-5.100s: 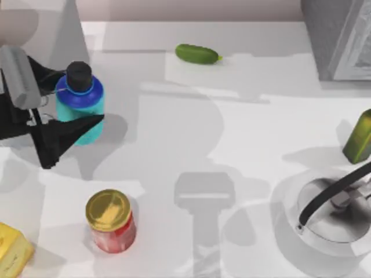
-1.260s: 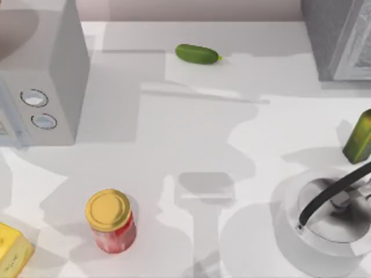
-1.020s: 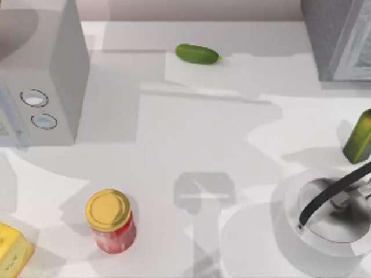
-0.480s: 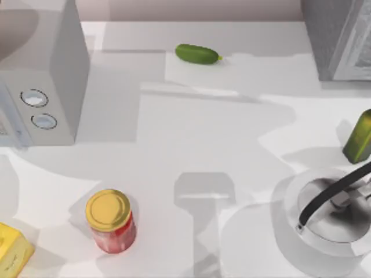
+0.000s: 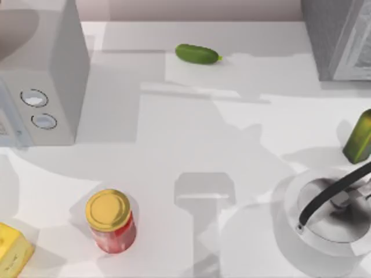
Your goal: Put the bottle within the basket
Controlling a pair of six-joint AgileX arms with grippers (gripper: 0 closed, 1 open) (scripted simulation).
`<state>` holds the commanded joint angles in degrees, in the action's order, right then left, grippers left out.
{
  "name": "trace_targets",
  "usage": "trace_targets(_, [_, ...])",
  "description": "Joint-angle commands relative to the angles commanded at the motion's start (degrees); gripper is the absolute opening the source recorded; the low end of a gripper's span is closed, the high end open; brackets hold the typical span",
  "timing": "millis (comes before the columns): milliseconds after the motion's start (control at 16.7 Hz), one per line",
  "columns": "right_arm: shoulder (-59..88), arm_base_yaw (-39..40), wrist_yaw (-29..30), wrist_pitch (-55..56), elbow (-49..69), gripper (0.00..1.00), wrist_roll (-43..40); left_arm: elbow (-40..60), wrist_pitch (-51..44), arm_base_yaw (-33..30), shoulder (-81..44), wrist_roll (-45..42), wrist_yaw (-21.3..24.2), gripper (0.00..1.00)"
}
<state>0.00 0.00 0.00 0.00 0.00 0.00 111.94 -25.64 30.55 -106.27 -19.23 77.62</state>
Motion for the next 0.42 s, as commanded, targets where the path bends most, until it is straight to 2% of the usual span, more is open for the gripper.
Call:
trace_targets(60, [0.0, 0.0, 0.0, 0.0, 0.0, 1.00, 0.0, 0.0, 0.0, 0.0, 0.0, 0.0, 0.0, 0.98])
trace_targets(120, [0.0, 0.0, 0.0, 0.0, 0.0, 1.00, 0.0, 0.0, 0.0, 0.0, 0.0, 0.0, 0.0, 1.00])
trace_targets(420, [0.0, 0.0, 0.0, 0.0, 0.0, 1.00, 0.0, 0.0, 0.0, 0.0, 0.0, 0.0, 0.0, 1.00])
